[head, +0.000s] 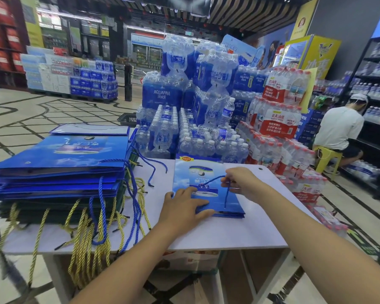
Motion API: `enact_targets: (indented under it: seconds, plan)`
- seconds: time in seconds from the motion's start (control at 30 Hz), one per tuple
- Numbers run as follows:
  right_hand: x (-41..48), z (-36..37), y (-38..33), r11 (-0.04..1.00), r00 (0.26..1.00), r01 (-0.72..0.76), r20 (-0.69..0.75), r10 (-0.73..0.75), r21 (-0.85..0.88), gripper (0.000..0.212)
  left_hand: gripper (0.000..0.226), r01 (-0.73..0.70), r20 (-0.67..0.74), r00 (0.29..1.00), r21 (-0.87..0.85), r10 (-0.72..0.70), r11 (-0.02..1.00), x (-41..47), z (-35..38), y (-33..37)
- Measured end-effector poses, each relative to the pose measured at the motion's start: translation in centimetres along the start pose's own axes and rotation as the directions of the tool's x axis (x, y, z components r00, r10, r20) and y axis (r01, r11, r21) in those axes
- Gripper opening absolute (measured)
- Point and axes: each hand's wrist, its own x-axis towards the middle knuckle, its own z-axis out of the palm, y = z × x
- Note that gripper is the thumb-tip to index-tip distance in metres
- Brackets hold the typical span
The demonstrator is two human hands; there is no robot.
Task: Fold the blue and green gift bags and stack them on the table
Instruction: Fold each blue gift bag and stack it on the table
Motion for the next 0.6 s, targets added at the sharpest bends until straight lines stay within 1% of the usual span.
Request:
enact_targets:
  seconds: [0.03,0.07,0.1,0.17,0.23,0.3,0.4,0.47,0.53,0.6]
  plan:
    - [0.0,0.2,-0.4,0.998,0.996,-0.048,0.076,0.045,0.044,0.012,0.06,-0.002,-0.005,1.0,-0.003,0.002,1.0,0.0,0.0,0.0]
    - [0.1,0.6,-0.8,0.996,0.99,-0.069,0.126,0.063,0.051,0.016,0.057,-0.004,-0.006,1.0,-0.007,0.004,1.0,0.1,0.0,0.0]
    - [0.6,1.0,-1.0,0.997,0.988,-0.073,0.14,0.069,0.023,0.02,0.055,-0.007,0.001,1.0,-0.012,0.007,1.0,0.1,0.1,0.0]
    - [2.0,2.3,-1.2,0.993,0.994,-0.046,0.095,0.056,-0.108,0.022,0.053,-0.007,0.035,0.999,-0.027,0.008,1.0,0.1,0.1,0.1]
    - [3.7,3.8,-1.0,0.964,0.998,0.022,0.069,-0.004,-0.263,0.018,0.052,0.002,0.07,0.998,-0.054,0.002,0.999,0.1,0.0,0.1]
    - [5.6,5.0,-0.5,0.91,0.994,0.111,0.058,-0.096,-0.399,0.018,0.051,0.008,0.088,0.996,-0.077,-0.001,0.997,0.1,0.1,0.1]
    - [7.6,6.2,0.5,0.818,0.977,0.187,0.016,-0.213,-0.545,0.031,0.052,0.015,0.108,0.994,-0.073,-0.007,0.997,0.5,0.5,-0.1]
    - [8.7,6.7,1.4,0.789,0.967,0.189,-0.03,-0.255,-0.585,0.035,0.052,0.019,0.121,0.993,-0.069,-0.01,0.997,0.6,0.6,-0.2]
    - [9.2,6.7,1.8,0.8,0.963,0.175,-0.069,-0.26,-0.574,0.031,0.052,0.021,0.129,0.992,-0.061,-0.013,0.998,0.6,0.5,-0.1]
    - [9.1,6.4,1.7,0.813,0.955,0.185,-0.093,-0.281,-0.553,0.035,0.054,0.022,0.133,0.991,-0.051,-0.016,0.998,0.5,0.4,0.0]
